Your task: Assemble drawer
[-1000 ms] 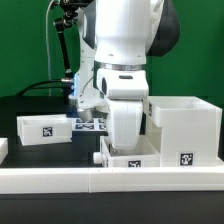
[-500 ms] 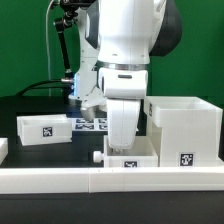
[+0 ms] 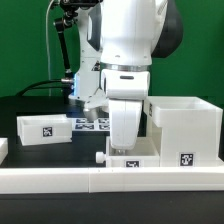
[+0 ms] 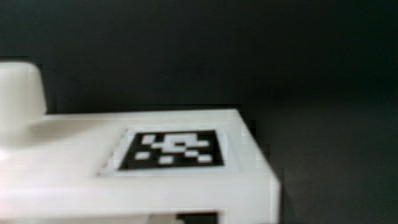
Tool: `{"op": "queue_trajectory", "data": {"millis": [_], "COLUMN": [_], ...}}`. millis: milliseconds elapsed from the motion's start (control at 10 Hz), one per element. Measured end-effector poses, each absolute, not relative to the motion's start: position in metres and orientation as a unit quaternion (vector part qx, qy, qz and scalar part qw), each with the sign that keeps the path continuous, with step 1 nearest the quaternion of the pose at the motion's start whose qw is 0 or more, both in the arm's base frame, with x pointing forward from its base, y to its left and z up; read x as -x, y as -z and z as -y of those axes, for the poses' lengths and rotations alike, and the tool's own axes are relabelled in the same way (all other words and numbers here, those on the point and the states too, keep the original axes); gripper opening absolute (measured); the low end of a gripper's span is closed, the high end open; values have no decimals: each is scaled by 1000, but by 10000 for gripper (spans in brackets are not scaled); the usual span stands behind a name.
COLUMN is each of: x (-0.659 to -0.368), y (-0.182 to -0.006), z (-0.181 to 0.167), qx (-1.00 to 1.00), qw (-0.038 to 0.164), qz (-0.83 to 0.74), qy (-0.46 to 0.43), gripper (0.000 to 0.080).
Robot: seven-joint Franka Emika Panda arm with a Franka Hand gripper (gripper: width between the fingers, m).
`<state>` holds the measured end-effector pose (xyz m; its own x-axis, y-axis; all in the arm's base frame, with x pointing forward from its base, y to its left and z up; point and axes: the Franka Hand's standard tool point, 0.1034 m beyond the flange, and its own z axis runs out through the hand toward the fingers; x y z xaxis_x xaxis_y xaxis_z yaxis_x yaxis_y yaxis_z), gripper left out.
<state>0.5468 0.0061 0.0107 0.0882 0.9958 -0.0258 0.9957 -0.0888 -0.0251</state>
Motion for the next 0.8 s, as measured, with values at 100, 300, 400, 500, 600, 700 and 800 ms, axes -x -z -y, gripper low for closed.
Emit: {"op": "queue_trajectory", "data": {"millis": [100, 300, 400, 500, 600, 700, 800], "x": [-547, -548, -547, -548, -548, -547, -547], "y": [-11, -11, -11, -12, -12, -11, -11], "z": [-6, -4, -3, -2, -2, 0, 0], "qx": [735, 731, 732, 733, 733, 733, 732], "qw": [0, -3, -2, 0, 0, -2, -2], "qz": [678, 682, 681, 680, 680, 680, 681], "qy": [-18, -20, -22, -25, -24, -22, -21], "gripper": [41, 41, 41, 41, 41, 41, 41]}}
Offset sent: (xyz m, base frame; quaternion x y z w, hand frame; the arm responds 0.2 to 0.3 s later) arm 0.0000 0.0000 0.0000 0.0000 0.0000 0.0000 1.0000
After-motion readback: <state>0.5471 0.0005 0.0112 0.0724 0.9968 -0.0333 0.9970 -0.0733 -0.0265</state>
